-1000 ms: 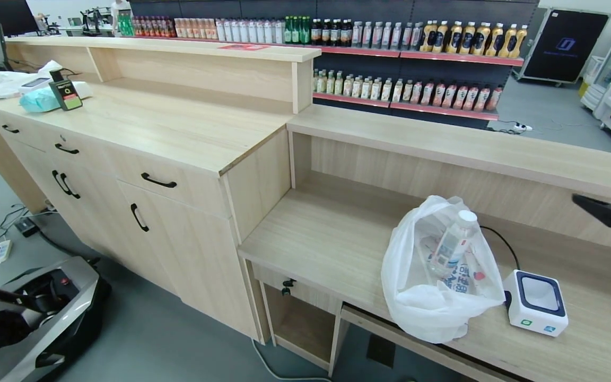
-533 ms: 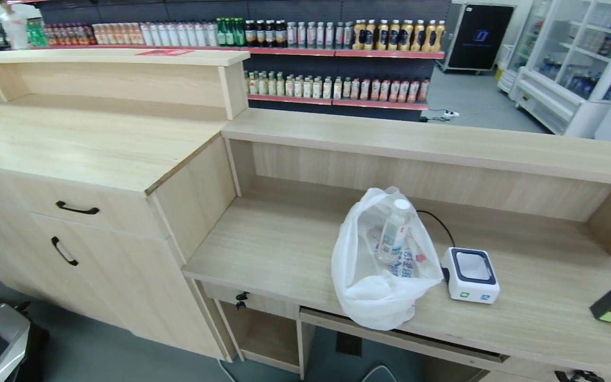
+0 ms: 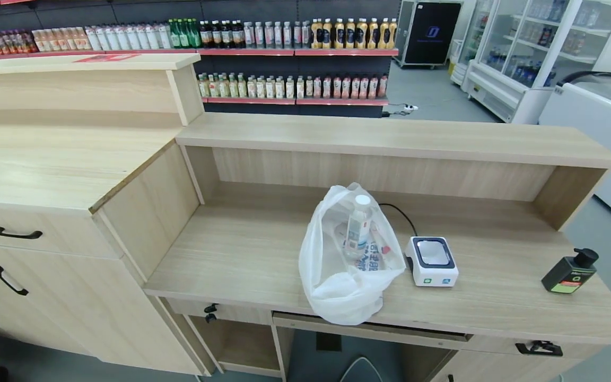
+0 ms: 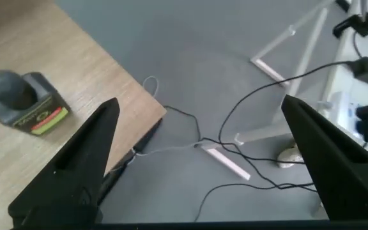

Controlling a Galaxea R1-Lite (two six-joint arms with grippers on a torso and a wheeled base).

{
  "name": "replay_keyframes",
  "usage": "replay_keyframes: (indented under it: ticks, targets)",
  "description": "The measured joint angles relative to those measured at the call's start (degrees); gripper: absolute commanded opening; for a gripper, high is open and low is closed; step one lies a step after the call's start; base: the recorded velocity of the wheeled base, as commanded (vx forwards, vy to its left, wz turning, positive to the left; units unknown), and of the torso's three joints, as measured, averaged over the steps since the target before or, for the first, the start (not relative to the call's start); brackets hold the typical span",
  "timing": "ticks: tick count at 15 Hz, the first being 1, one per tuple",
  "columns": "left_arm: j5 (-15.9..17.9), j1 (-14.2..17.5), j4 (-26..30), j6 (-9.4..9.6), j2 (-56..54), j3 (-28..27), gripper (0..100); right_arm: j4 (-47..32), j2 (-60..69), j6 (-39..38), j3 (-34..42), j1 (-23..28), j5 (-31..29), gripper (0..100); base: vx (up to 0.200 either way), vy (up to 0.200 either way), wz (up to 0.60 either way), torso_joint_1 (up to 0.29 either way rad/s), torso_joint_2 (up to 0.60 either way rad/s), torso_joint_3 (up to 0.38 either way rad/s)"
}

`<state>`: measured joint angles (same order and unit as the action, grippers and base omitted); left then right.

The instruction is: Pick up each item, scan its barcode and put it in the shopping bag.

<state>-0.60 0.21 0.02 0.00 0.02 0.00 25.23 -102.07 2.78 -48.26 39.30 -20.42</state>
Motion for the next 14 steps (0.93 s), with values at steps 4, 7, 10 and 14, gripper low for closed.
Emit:
replay_keyframes:
  ticks: [4, 7, 10, 14]
  targets:
    - [0.0, 0.0, 0.0, 0.0, 0.0, 0.0, 0, 2.9, -11.8, -3.7, -7.6, -1.9, 5.2, 100, 0.0, 0.0, 0.0, 0.024, -0.05, -0.021]
    - [0.0, 0.0, 0.0, 0.0, 0.0, 0.0, 0, 6.3, -17.4, -4.1, -9.6, -3.8, 8.0, 100, 0.0, 0.0, 0.0, 0.0, 0.0, 0.0]
    - [0.0, 0.0, 0.0, 0.0, 0.0, 0.0, 0, 6.8, -20.2, -4.1, -10.1, -5.4, 12.2, 100, 0.0, 0.0, 0.0, 0.0, 0.0, 0.0]
    - [0.0, 0.0, 0.0, 0.0, 0.0, 0.0, 0, 9.8, -20.1, -4.0, -10.2, -7.9, 16.9, 100, 0.0, 0.0, 0.0, 0.0, 0.0, 0.0]
